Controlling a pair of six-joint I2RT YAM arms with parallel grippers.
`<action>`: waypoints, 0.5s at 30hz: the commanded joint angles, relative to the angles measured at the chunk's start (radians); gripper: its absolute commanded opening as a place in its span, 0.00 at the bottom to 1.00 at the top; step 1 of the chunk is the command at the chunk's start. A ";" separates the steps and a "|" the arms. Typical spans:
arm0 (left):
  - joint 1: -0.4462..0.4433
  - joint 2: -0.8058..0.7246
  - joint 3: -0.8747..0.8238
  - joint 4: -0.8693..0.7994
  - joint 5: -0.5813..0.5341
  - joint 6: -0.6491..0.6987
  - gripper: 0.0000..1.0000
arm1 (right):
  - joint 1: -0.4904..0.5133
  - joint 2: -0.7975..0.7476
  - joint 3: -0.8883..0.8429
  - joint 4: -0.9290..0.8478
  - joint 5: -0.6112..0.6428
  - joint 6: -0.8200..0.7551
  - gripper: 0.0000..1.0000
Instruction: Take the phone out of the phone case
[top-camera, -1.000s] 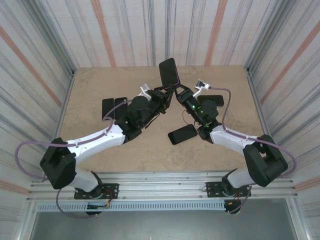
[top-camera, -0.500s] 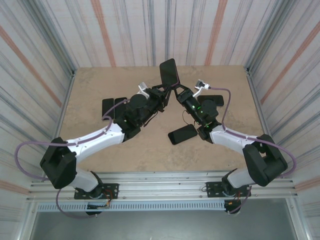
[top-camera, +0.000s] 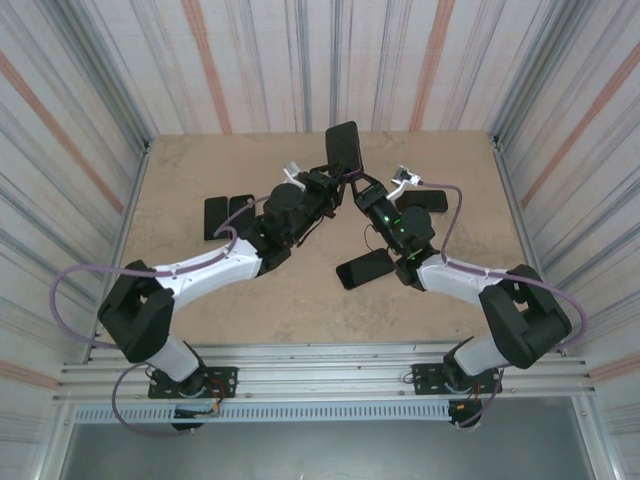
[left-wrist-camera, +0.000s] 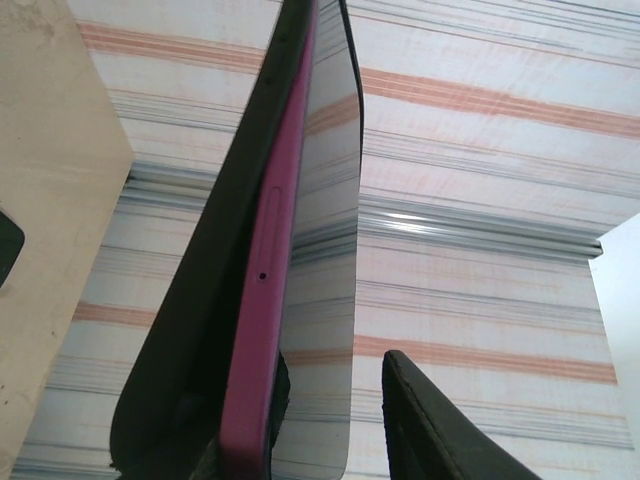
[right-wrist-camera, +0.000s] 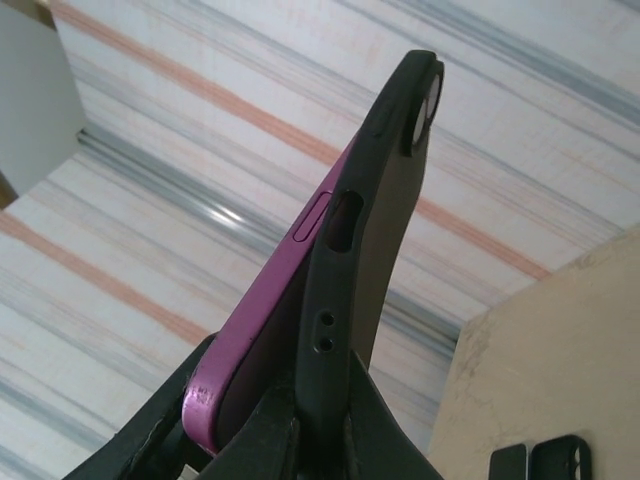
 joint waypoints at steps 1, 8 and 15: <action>-0.006 0.036 0.056 0.070 -0.047 -0.020 0.34 | 0.035 0.001 0.001 0.160 -0.016 -0.027 0.00; -0.025 0.060 0.106 0.088 -0.054 -0.007 0.22 | 0.061 0.022 -0.008 0.147 0.068 -0.007 0.00; -0.027 0.039 0.123 0.070 -0.052 0.036 0.09 | 0.068 0.027 -0.018 0.117 0.111 -0.013 0.00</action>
